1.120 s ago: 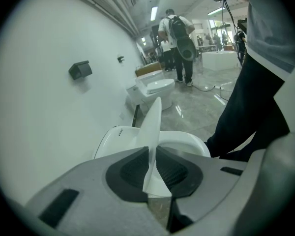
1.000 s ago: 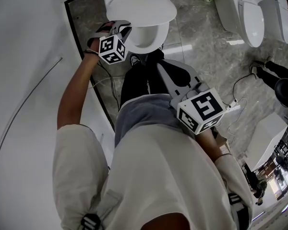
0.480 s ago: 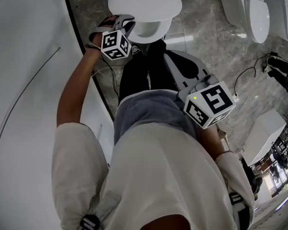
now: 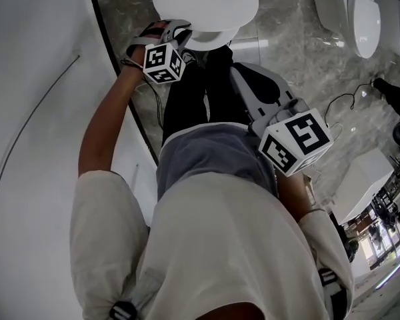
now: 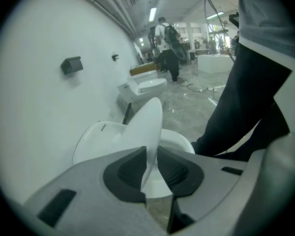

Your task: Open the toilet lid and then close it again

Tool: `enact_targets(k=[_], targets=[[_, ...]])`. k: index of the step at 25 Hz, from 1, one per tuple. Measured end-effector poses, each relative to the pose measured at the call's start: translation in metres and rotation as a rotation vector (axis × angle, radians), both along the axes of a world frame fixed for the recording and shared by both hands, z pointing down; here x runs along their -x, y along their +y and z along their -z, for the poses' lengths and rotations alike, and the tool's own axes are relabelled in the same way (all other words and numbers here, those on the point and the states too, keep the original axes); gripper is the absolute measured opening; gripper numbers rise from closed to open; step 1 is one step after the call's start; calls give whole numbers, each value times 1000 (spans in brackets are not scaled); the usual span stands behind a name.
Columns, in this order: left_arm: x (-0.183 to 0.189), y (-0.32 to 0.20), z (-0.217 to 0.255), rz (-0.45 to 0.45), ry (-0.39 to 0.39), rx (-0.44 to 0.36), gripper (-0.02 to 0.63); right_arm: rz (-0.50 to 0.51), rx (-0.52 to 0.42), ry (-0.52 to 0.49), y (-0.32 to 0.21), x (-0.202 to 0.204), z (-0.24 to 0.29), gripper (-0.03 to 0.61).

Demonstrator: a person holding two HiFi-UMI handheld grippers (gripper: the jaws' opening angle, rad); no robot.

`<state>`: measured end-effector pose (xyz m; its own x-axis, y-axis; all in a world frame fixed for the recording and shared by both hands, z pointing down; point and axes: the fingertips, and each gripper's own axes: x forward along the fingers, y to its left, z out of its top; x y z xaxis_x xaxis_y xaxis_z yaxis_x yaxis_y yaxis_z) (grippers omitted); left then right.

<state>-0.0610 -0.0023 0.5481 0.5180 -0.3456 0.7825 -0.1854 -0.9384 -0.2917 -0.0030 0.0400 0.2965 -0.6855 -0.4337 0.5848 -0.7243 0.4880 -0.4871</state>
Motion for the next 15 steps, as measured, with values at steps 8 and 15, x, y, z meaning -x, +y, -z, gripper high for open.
enact_targets(k=[8,15], targets=[[6,22,-13,-22,-23,10,57,-8,28,-1,6,1,-9,11],[12,33,-25,-50,-38,32,61,4,54,10,9,6,-21,11]])
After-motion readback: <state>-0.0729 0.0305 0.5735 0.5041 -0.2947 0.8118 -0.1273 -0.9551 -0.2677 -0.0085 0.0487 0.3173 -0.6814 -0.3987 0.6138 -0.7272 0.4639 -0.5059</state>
